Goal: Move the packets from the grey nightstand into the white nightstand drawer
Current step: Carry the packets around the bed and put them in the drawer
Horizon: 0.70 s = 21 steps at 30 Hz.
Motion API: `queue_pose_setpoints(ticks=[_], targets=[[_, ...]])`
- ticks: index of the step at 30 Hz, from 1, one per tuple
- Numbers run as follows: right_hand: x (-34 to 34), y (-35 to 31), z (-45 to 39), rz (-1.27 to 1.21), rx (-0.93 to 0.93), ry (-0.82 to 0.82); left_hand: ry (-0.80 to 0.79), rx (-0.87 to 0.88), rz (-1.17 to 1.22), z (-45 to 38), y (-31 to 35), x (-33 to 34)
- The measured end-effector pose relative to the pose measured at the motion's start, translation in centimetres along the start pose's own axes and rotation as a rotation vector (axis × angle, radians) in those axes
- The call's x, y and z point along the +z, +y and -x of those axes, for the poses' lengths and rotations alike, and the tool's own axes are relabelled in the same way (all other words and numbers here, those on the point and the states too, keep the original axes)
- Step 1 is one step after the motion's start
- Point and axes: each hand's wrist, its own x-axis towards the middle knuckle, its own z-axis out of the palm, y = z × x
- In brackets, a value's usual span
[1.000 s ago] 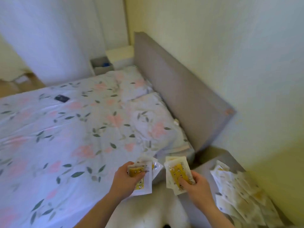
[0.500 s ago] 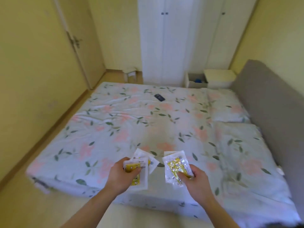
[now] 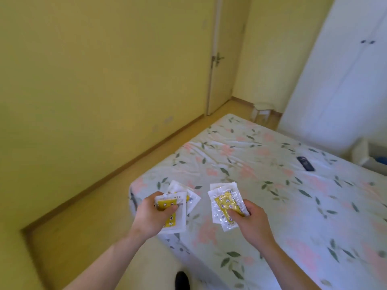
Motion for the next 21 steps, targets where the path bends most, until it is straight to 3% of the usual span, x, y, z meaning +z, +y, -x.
queue_pose_setpoints(ticks=[11,17,21], targets=[[19.5,-11.0,-17.8,0.008,-0.098,-0.263,0.274,-0.227,0.106,-12.9,-4.6,-15.5],[32.5,-18.1,-23.0,0.018,-0.159,-0.427,0.423,-0.285,0.146,-17.8,-9.3,-25.8],[41.2,-21.6,-25.4,0.04,-0.163,-0.441,0.434,-0.287,0.165,-22.7,-12.9,-33.1]])
